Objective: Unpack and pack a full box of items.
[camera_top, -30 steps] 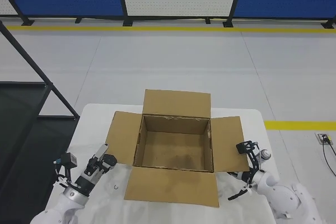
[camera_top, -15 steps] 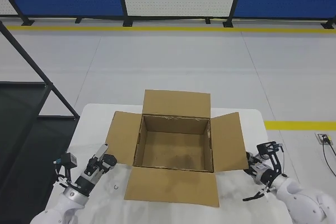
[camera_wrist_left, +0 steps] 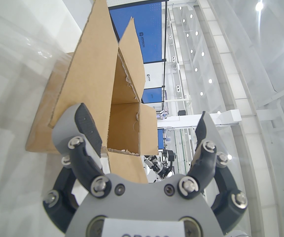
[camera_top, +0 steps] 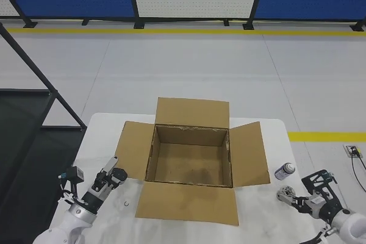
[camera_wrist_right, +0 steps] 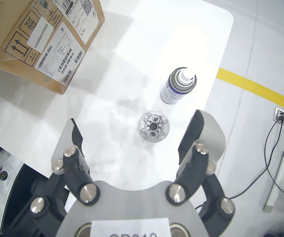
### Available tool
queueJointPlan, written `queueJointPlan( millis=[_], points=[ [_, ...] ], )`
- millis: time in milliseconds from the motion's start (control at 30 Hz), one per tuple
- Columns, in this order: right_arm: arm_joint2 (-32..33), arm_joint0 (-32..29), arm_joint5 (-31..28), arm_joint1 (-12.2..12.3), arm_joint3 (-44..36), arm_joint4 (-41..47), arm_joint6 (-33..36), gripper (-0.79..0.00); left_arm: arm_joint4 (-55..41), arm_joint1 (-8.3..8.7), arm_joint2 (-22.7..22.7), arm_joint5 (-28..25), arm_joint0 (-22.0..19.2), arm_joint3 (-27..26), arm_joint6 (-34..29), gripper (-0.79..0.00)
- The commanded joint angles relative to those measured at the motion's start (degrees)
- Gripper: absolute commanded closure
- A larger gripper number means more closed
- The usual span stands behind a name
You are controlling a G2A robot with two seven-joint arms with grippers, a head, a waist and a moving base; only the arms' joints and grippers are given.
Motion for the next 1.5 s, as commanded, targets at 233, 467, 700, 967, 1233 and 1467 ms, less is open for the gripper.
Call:
queueJointPlan(
  millis=[233,467,700,967,1233,1467],
  points=[
    [-4.4,2.5,0.5,0.3,0.6,-8.8,0.7,-0.785,0.0,0.0,0.0,0.0,0.0,0.0,0.0,-0.785],
    [-9.9,8.1,2.9,0.5,9.1,-17.7,0.8,-0.785,0.0,0.0,0.0,0.0,0.0,0.0,0.0,-0.785],
    [-11.1,13.1,0.1,0.8,18.9,-14.5,1.8,-0.785,0.0,0.0,0.0,0.0,0.0,0.0,0.0,-0.785],
    [-11.7,15.9,-2.7,1.2,23.7,-11.6,3.1,-0.228,0.0,0.0,0.0,0.0,0.0,0.0,0.0,-0.785],
    [-11.1,14.8,-2.3,1.6,21.5,-11.2,1.8,0.0,0.0,0.0,0.0,0.0,0.0,0.0,0.0,-0.785],
    [-5.8,10.1,-1.1,2.2,11.4,-8.6,-0.3,0.0,0.0,0.0,0.0,0.0,0.0,0.0,0.0,-0.785]
  ],
)
